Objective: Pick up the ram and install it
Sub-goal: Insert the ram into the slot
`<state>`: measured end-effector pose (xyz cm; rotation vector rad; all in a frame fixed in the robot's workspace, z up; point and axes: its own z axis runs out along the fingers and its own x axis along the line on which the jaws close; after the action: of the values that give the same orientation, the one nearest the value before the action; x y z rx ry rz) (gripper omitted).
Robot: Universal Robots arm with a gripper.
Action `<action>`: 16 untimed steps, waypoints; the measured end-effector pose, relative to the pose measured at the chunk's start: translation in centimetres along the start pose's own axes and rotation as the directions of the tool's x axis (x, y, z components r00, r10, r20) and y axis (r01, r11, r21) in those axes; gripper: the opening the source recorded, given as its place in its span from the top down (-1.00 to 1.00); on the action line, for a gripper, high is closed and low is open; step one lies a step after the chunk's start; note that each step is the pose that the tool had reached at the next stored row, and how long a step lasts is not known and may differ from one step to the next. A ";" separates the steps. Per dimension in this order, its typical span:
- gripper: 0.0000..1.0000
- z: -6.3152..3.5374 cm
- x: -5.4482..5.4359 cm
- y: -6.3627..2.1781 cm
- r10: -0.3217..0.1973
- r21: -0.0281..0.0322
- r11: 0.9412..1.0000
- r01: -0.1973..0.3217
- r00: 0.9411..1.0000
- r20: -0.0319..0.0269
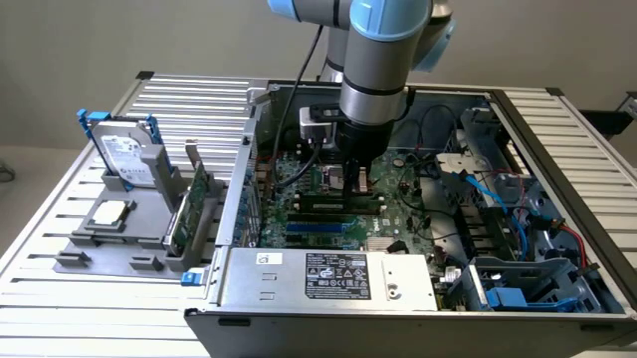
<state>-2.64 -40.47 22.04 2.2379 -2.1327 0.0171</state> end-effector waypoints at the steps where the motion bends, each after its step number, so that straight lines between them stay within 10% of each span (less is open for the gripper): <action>1: 0.34 -0.01 0.0 0.00 0.000 -0.001 1.000 0.000 1.000 0.000; 6: -0.01 -0.67 0.0 0.05 0.000 -0.015 1.000 0.000 1.000 0.001; 16: -0.01 -3.20 0.3 0.26 -0.001 -0.024 1.000 0.001 1.000 0.001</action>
<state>-2.80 -40.62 25.26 2.2263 -2.1210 -0.0095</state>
